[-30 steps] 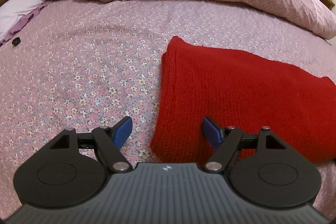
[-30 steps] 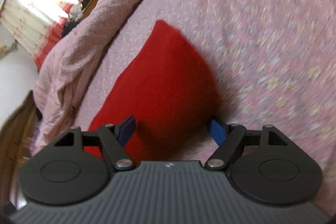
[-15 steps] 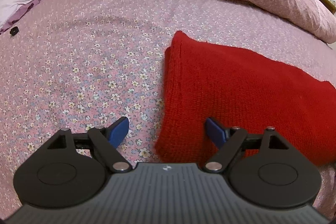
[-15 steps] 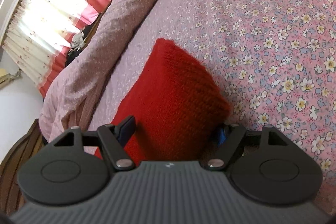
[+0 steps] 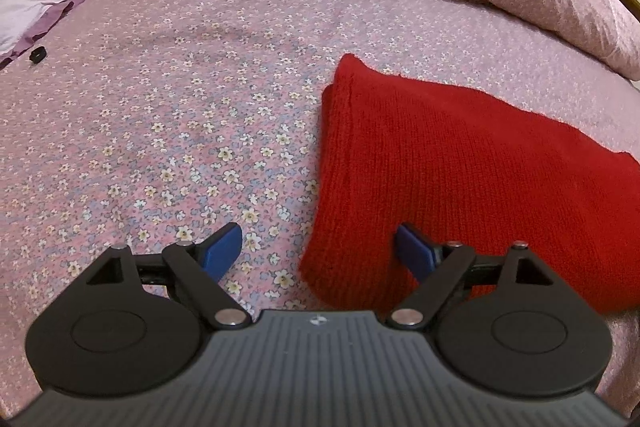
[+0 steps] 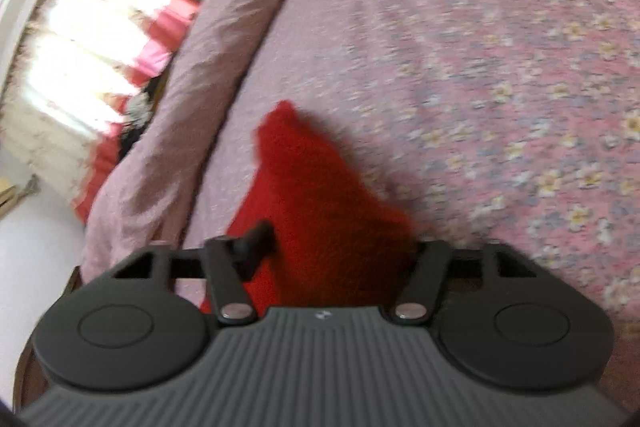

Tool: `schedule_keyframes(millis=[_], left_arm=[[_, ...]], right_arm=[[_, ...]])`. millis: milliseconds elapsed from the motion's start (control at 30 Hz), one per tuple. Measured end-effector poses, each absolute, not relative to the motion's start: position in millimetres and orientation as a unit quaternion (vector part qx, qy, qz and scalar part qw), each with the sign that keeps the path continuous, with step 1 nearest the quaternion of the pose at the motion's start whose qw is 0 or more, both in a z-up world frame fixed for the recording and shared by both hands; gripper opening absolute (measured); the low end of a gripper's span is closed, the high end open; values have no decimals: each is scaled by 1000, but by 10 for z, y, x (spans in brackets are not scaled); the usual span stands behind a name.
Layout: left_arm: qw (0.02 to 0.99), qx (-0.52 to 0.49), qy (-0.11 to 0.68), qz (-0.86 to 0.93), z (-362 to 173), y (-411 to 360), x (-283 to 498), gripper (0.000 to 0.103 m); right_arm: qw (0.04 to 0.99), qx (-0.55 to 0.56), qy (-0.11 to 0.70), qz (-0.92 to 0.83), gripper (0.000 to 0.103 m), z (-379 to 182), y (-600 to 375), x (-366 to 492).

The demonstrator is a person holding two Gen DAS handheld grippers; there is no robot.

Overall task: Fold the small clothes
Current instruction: 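Press and tuck the folded cardigan edge with the right tool, then grasp the red cardigan edge with the right tool and lift it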

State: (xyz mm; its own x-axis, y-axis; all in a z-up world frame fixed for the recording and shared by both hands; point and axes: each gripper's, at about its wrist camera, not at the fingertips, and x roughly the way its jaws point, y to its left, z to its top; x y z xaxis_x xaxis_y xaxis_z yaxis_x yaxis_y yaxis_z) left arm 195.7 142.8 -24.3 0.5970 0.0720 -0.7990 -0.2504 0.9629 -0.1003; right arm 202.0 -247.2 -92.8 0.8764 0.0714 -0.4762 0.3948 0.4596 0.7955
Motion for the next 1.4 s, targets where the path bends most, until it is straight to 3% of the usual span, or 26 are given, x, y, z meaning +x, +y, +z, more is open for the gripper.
schedule_keyframes(millis=[133, 467, 1100, 1400], left_arm=[[887, -97, 442, 96, -200, 1416, 1910, 88], [883, -104, 444, 111, -139, 1466, 1814, 88], [886, -117, 430, 128, -56, 1643, 1689, 88], [883, -122, 434, 129, -94, 1728, 1670, 88]], right_arm=[[834, 490, 235, -95, 41, -913, -2483, 2019], [878, 402, 245, -83, 35, -683, -2378, 2066], [968, 191, 153, 51, 33, 339, -1594, 2141], [967, 147, 169, 122, 33, 470, -1054, 2351]])
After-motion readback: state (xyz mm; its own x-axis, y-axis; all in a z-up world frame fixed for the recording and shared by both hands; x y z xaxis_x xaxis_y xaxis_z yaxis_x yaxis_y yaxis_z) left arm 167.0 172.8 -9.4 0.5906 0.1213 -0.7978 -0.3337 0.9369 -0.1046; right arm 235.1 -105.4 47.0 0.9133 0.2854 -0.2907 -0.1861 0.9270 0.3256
